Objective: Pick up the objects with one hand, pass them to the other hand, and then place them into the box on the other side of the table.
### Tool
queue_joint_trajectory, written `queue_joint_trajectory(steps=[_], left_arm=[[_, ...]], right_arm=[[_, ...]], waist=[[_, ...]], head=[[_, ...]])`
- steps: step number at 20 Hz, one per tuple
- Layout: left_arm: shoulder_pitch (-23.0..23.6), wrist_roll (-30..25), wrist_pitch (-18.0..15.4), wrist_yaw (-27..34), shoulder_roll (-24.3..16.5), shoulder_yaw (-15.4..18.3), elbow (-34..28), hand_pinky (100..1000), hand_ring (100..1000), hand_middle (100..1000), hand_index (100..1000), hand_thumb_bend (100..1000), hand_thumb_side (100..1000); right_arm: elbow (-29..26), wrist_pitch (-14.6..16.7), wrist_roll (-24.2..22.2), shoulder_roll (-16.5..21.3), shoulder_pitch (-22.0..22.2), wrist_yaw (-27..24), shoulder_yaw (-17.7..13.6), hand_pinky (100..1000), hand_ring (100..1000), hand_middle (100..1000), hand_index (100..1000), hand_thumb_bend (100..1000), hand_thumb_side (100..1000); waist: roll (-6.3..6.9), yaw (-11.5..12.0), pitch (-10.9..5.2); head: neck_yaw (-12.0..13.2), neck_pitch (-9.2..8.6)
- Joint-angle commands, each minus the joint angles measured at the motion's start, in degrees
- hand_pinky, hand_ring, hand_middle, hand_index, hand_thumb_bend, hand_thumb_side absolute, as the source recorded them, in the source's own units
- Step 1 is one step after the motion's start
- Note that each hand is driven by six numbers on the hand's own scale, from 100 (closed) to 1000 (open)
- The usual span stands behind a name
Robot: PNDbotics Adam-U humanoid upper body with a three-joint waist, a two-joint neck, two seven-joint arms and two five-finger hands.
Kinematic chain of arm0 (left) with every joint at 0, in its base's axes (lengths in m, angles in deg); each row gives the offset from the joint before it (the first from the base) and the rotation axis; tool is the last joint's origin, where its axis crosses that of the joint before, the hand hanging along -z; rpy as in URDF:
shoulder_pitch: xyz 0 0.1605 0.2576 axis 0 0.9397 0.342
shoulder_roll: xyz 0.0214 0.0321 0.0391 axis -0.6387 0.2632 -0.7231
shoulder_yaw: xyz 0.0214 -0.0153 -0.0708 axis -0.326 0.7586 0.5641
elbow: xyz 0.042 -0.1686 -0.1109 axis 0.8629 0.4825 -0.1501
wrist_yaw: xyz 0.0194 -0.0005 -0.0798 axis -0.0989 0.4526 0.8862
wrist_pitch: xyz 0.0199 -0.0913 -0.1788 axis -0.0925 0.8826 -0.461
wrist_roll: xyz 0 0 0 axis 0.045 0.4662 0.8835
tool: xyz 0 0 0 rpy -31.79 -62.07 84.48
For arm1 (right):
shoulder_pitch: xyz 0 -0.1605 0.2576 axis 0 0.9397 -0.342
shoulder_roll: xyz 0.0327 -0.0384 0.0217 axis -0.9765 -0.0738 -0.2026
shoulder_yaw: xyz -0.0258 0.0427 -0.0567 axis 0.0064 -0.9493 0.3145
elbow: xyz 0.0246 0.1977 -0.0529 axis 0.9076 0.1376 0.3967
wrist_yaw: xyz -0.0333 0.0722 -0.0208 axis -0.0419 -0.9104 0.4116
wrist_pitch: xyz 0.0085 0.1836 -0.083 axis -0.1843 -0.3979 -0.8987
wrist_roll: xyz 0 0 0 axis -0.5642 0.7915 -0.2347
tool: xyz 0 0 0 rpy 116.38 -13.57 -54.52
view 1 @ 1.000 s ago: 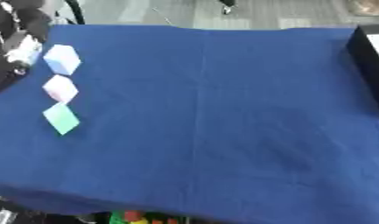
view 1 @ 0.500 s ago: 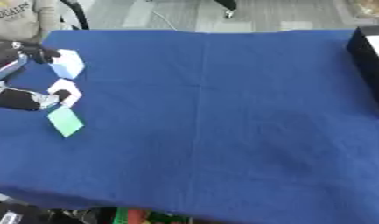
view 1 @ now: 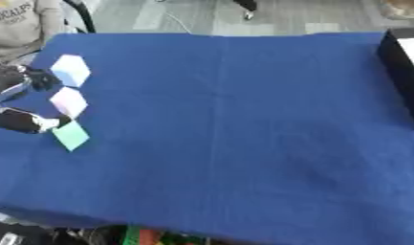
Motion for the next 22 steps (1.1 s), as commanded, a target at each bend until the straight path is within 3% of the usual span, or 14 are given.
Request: queue_joint_trajectory(steps=[1,12,22], left_arm=[[-0.89,-0.5,0.51,-1.01,-1.22,0.49,1.57,771,646,615,836,463,598],[-0.34,-0.64,2.42,-3.0,2.46,0.36,8.37,763,650,625,839,473,654],[-1.14,4.85,7.53,-4.05,5.66,0.68,11.96,751,630,606,821,420,610]], right_arm=[[-0.68,0.06,-0.27,0.98,-0.61,0.07,0.04,858,729,766,930,100,583],[-0.68,0.08,-0.31,0.82,-0.63,0.0,-0.06,859,729,766,930,100,584],[-0.66,0.11,-0.38,0.64,-0.68,-0.15,-0.05,858,729,766,930,100,584]], waist=[[-0.11,-0.08,-0.8],[-0.31,-0.2,-0.67],[-0.77,-0.22,-0.5]], head=[[0.01,-0.2],[0.25,-0.26],[0.38,-0.13]])
